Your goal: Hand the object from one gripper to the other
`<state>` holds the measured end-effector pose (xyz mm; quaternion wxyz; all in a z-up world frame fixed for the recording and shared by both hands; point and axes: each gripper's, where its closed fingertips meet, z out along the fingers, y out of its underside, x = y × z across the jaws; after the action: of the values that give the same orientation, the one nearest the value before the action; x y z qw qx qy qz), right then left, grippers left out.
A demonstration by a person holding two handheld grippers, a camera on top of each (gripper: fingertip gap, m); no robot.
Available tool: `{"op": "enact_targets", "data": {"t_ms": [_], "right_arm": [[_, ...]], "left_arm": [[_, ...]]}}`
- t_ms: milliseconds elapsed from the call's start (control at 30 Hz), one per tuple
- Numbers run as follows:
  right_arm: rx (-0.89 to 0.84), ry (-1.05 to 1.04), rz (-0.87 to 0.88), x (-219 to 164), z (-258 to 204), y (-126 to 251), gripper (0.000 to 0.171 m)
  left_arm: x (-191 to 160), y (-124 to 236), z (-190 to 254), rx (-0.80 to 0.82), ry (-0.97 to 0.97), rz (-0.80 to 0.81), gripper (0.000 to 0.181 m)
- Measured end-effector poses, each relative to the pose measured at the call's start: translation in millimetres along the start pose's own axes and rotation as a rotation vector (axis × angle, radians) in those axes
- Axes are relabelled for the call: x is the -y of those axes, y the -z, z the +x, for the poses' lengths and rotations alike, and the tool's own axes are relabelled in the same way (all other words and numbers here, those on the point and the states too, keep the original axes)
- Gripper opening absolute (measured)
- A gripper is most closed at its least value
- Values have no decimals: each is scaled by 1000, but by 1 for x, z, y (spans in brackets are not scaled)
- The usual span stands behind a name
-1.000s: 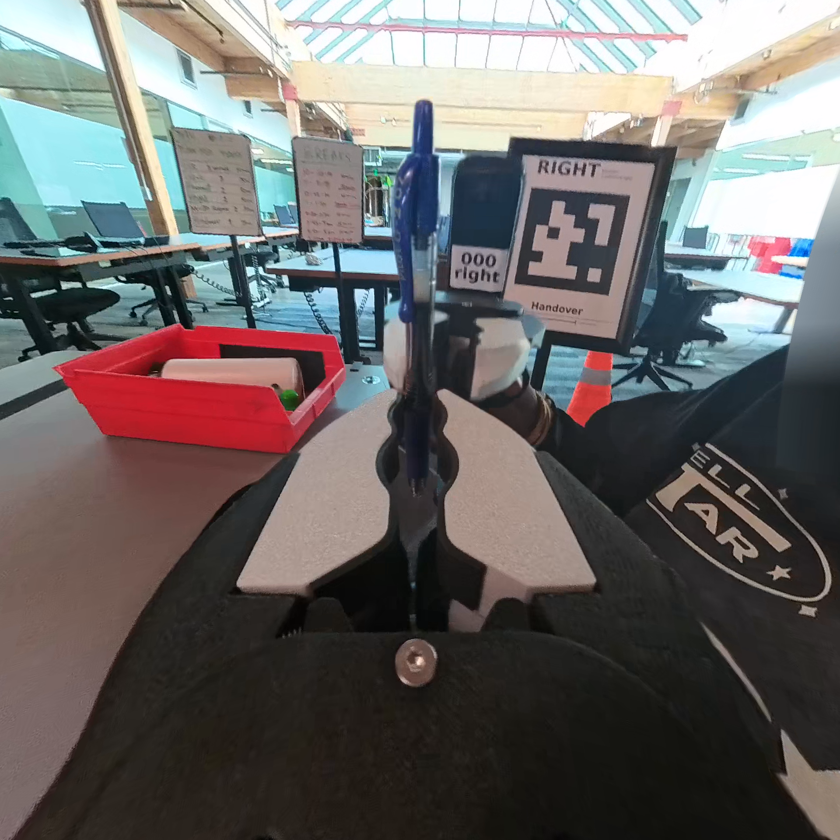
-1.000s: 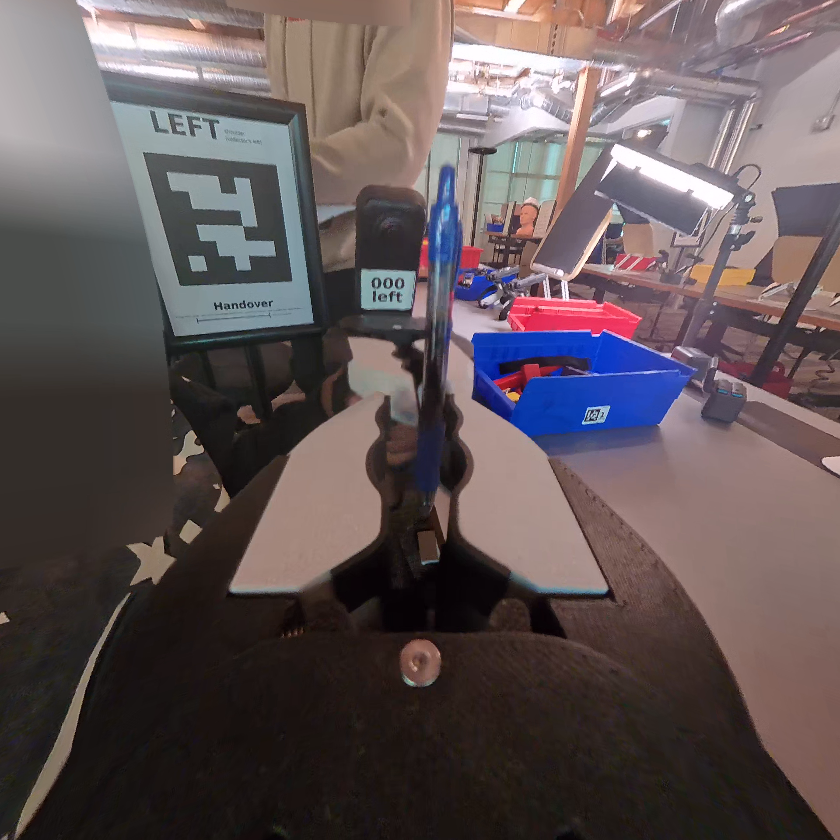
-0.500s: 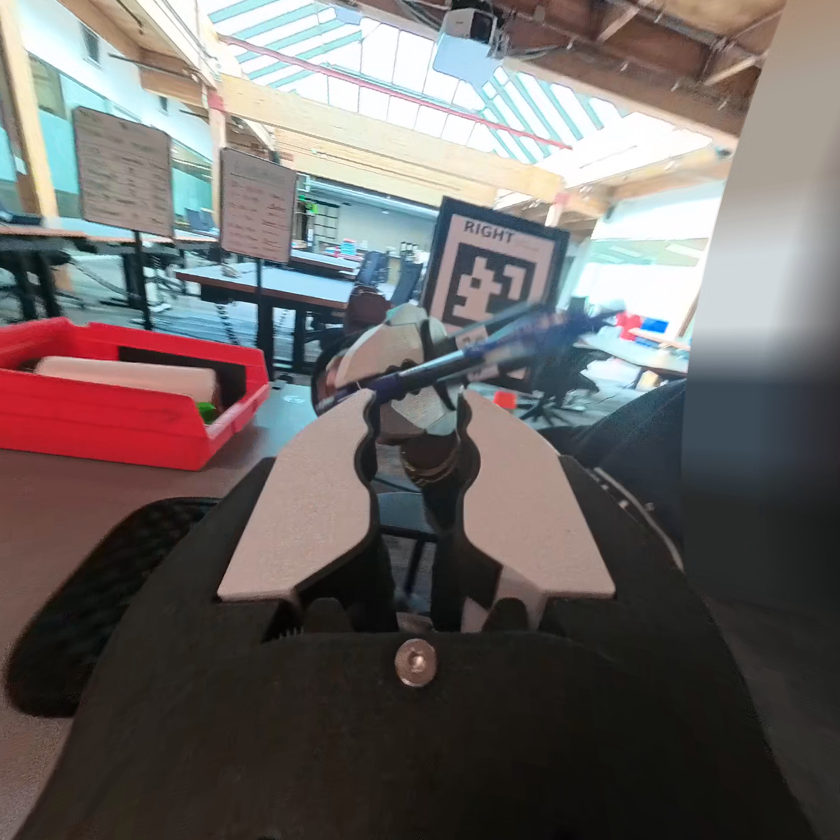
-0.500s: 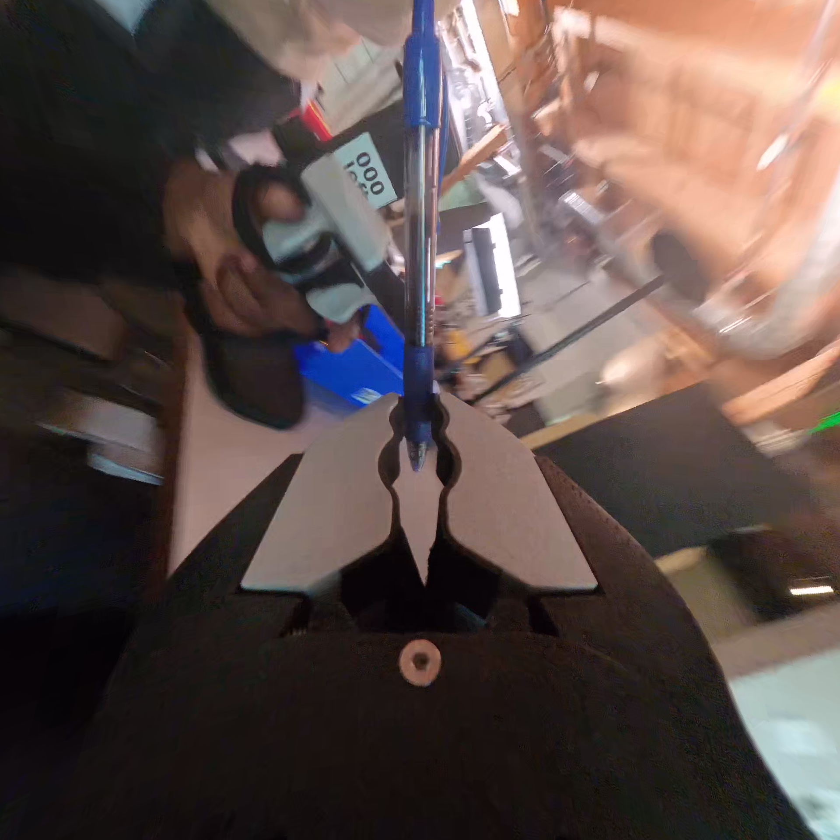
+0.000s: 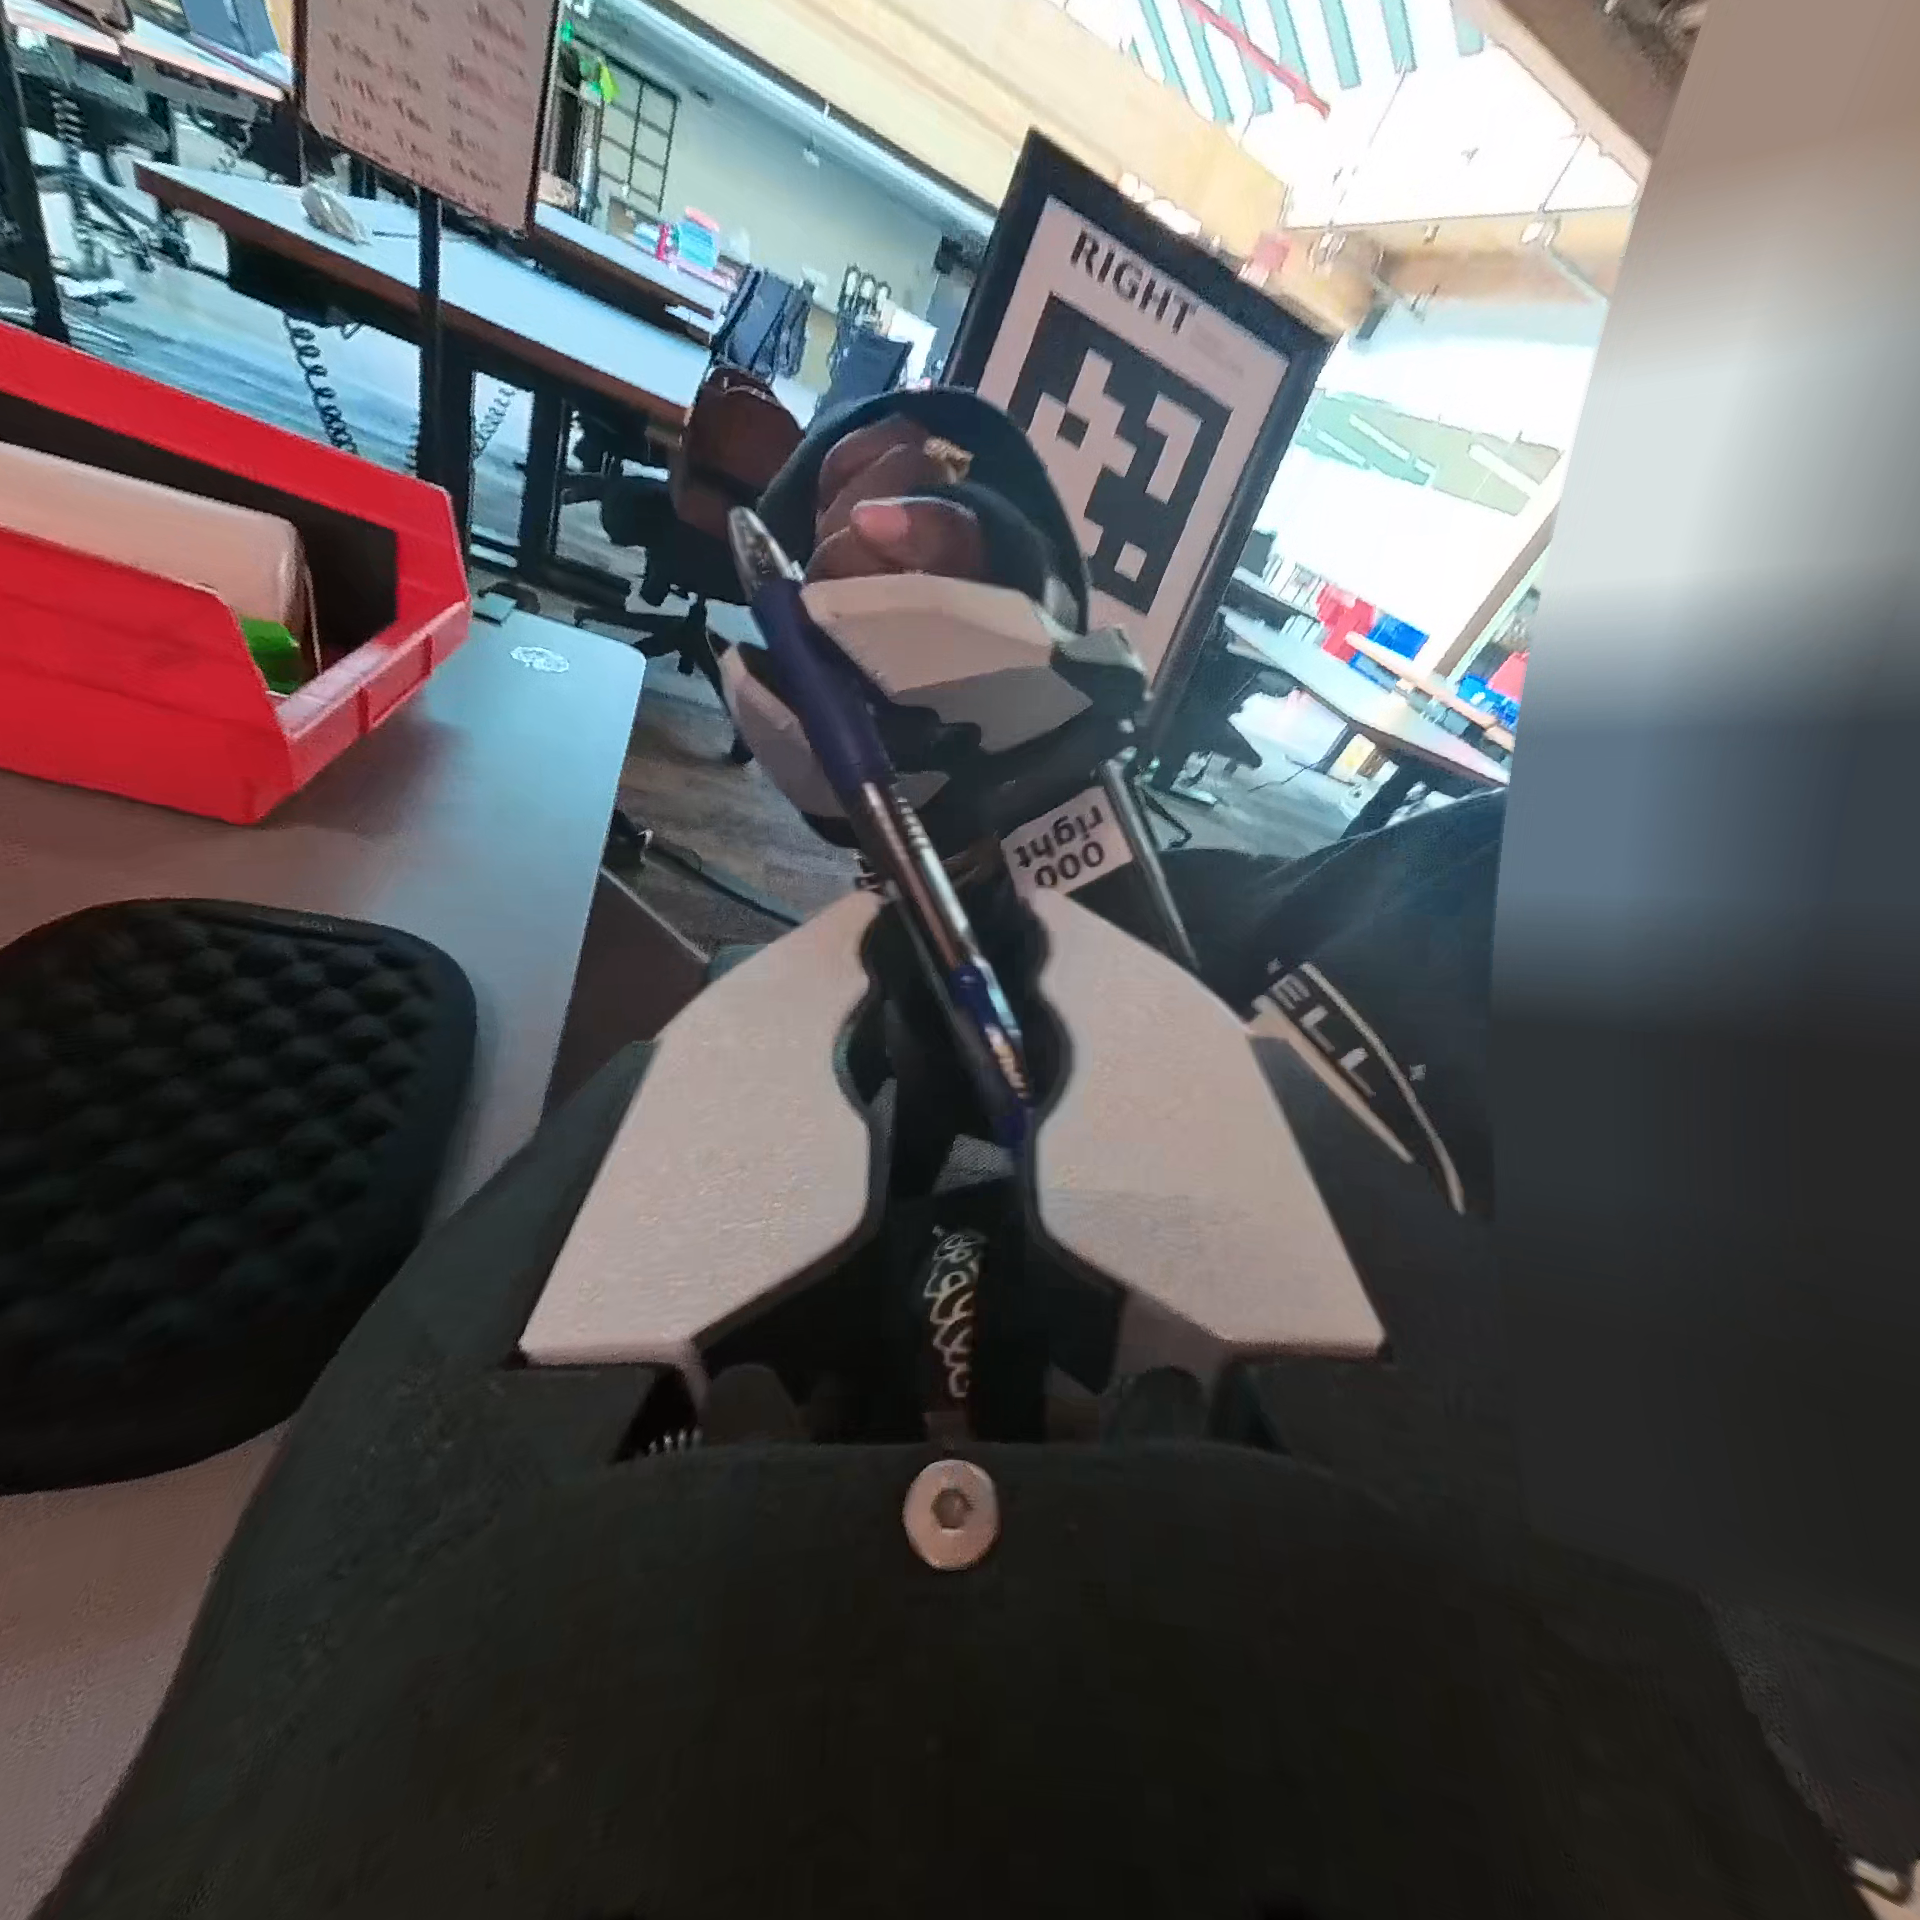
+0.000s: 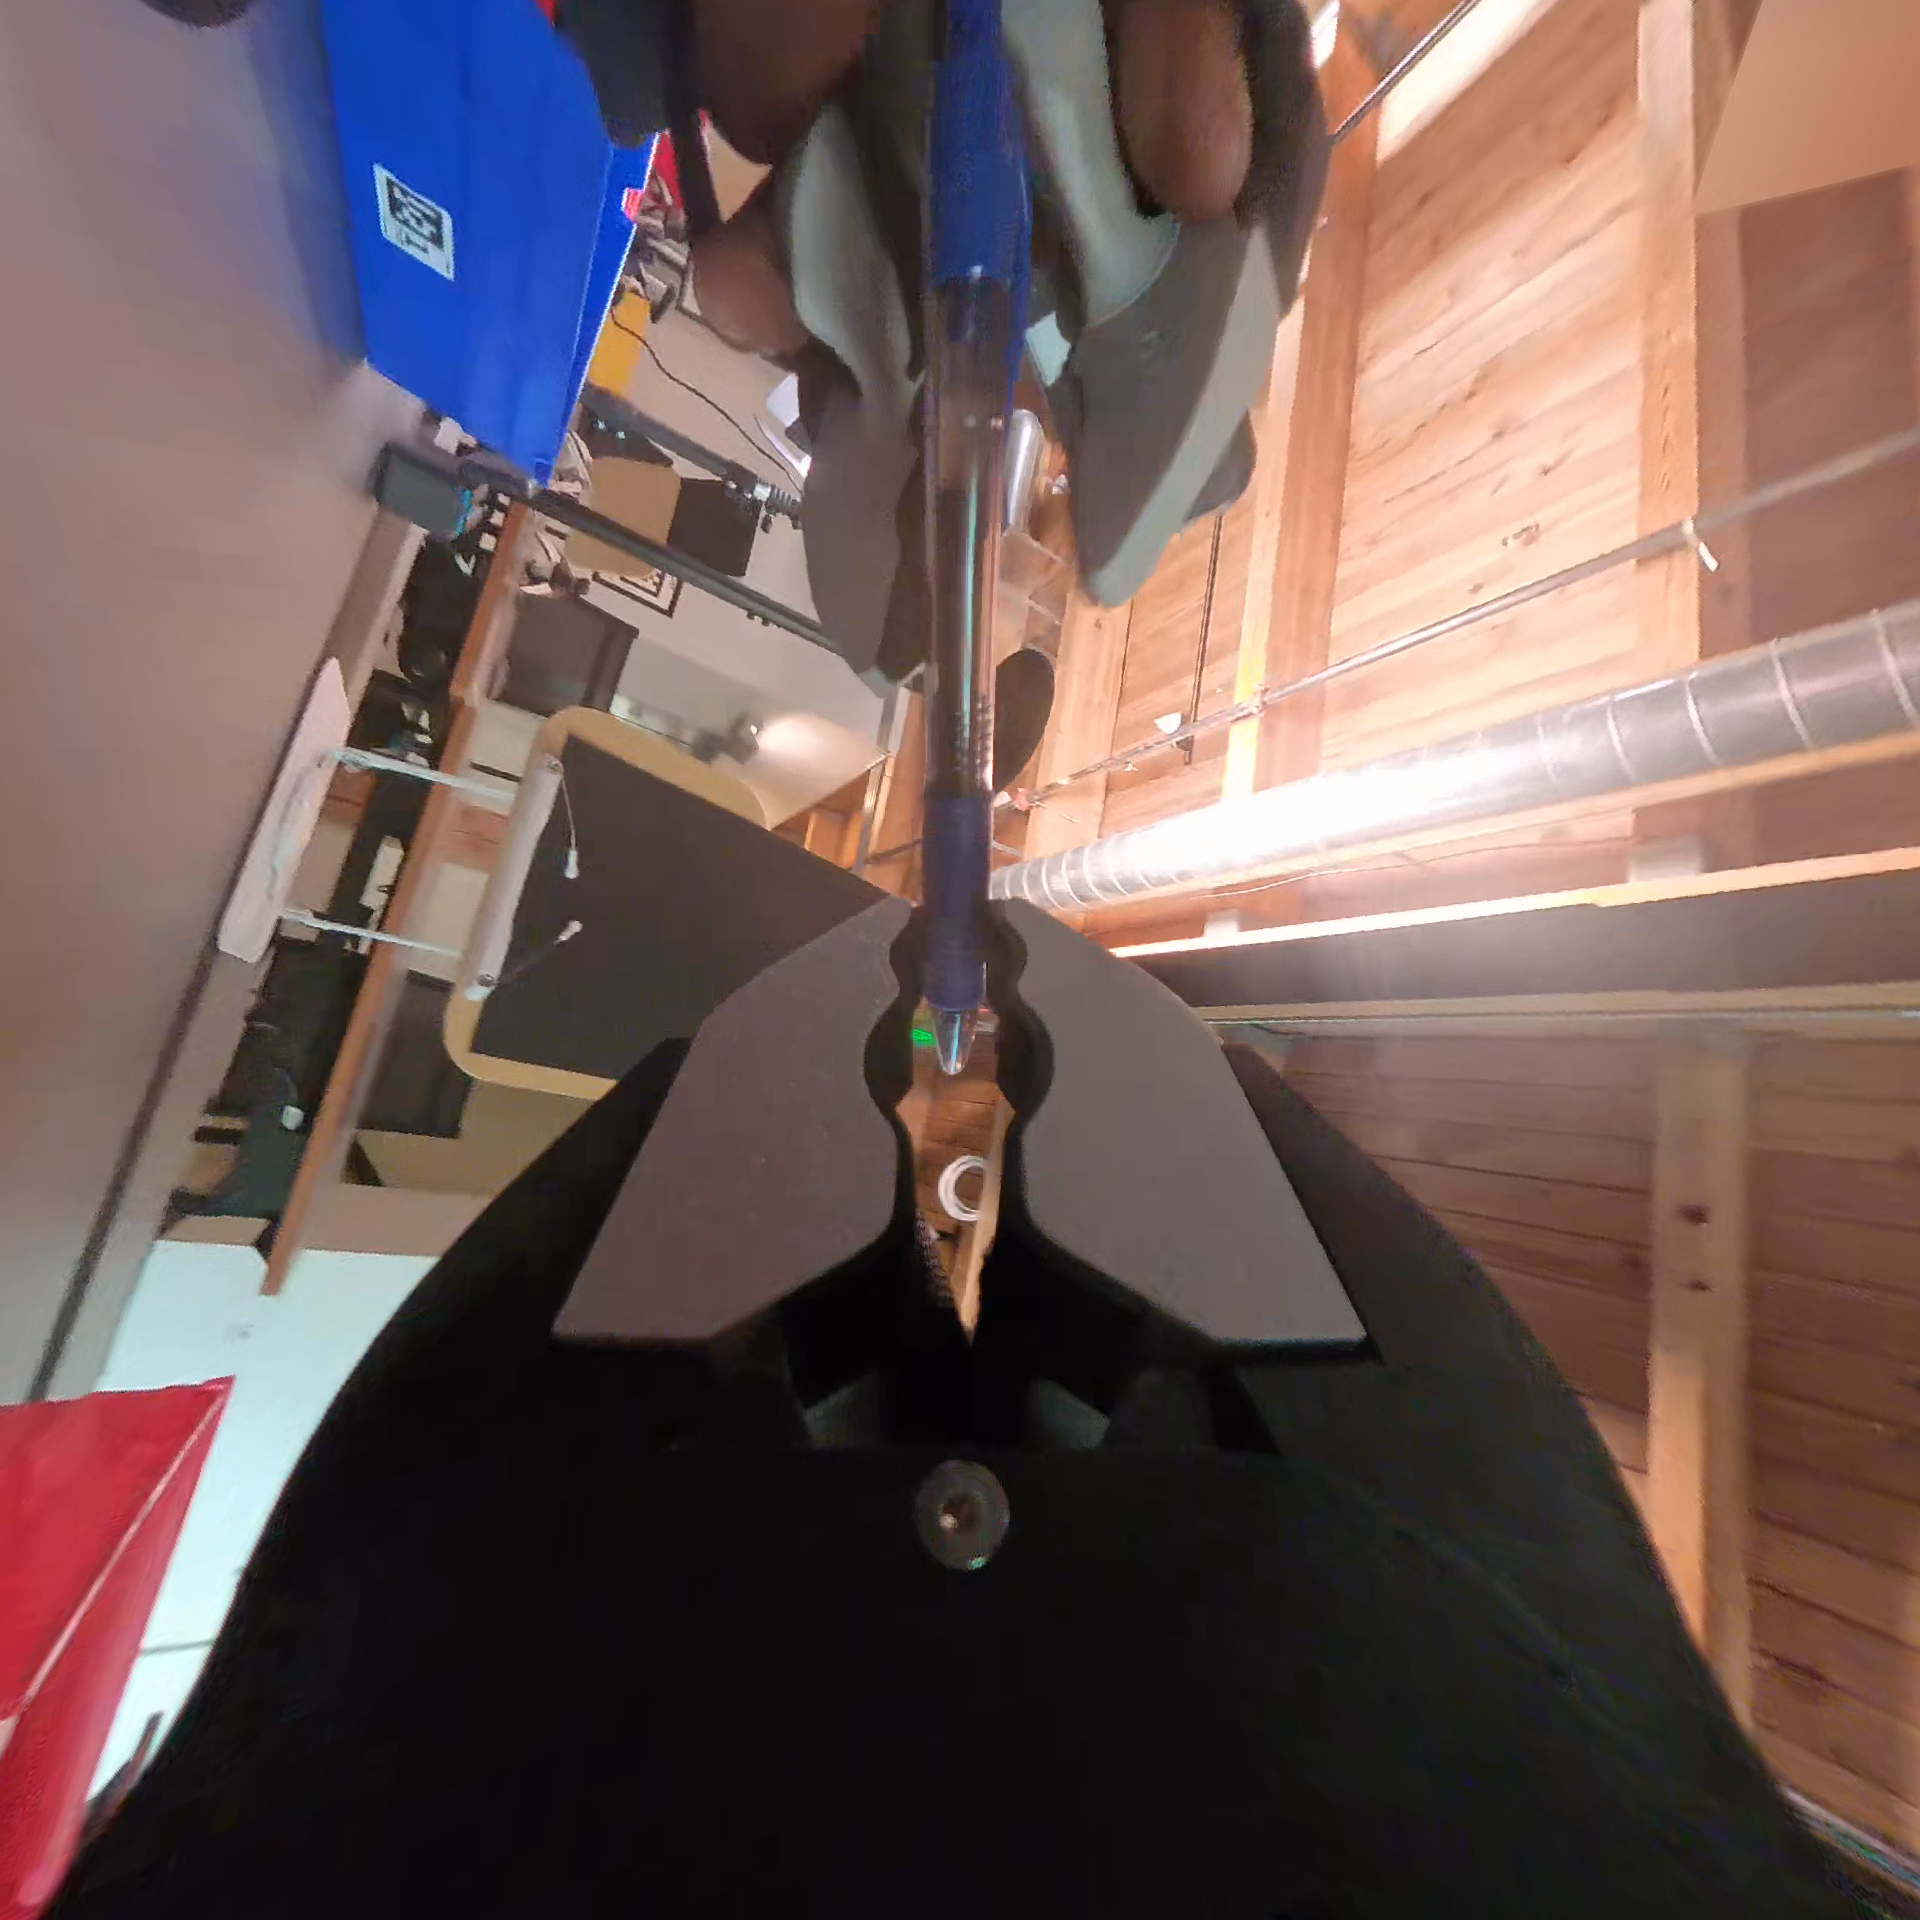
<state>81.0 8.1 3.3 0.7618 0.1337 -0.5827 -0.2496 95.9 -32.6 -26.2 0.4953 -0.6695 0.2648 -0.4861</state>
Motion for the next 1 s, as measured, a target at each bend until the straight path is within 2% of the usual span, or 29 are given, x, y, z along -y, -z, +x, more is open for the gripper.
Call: {"op": "enact_targets", "data": {"t_ms": [33, 133, 233, 300, 400, 467, 500, 567, 600, 633, 700, 767, 867, 933, 1000], "right_arm": [[-10, 12, 2, 2, 2, 0, 11], [-86, -50, -29, -1, 16, -1, 15], [-182, -419, -11, -9, 40, 2, 27], [-171, -695, 28, -13, 45, -1, 32], [-118, -898, 43, -16, 40, -7, 39], [-128, -776, -32, -20, 36, -9, 44], [-193, -619, -111, -27, 42, -6, 51], [-260, -249, -217, -31, 49, 0, 50], [-278, -217, -236, -33, 51, 2, 50], [-267, -344, -224, -36, 49, 1, 50], [-211, -819, -113, -34, 44, -6, 50], [-133, -1333, 82, -19, 45, -14, 49], [103, -2001, 345, 5, 42, -23, 52], [249, -2301, 482, 13, 39, -26, 54], [298, -2495, 589, 11, 40, -25, 39]], "left_arm": [[-2, -1, -2, 14, -23, -6, 16], [5, 0, -4, 35, -66, 42, 11], [22, 5, 1, 32, -140, 158, 10], [34, 10, 4, 47, -184, 237, 10], [39, 12, -5, 155, -256, 267, 11], [40, 14, -14, 229, -278, 269, 10], [42, 17, -17, 256, -287, 279, 10], [49, 25, -20, 289, -301, 321, 10], [54, 31, -18, 289, -310, 366, 10], [59, 35, -16, 282, -306, 404, 10], [65, 40, -12, 276, -312, 462, 10], [67, 40, -9, 272, -331, 486, 10], [64, 31, -5, 235, -332, 480, 10], [60, 22, -5, 216, -323, 461, 9], [55, 14, -5, 210, -321, 437, 10]]}}
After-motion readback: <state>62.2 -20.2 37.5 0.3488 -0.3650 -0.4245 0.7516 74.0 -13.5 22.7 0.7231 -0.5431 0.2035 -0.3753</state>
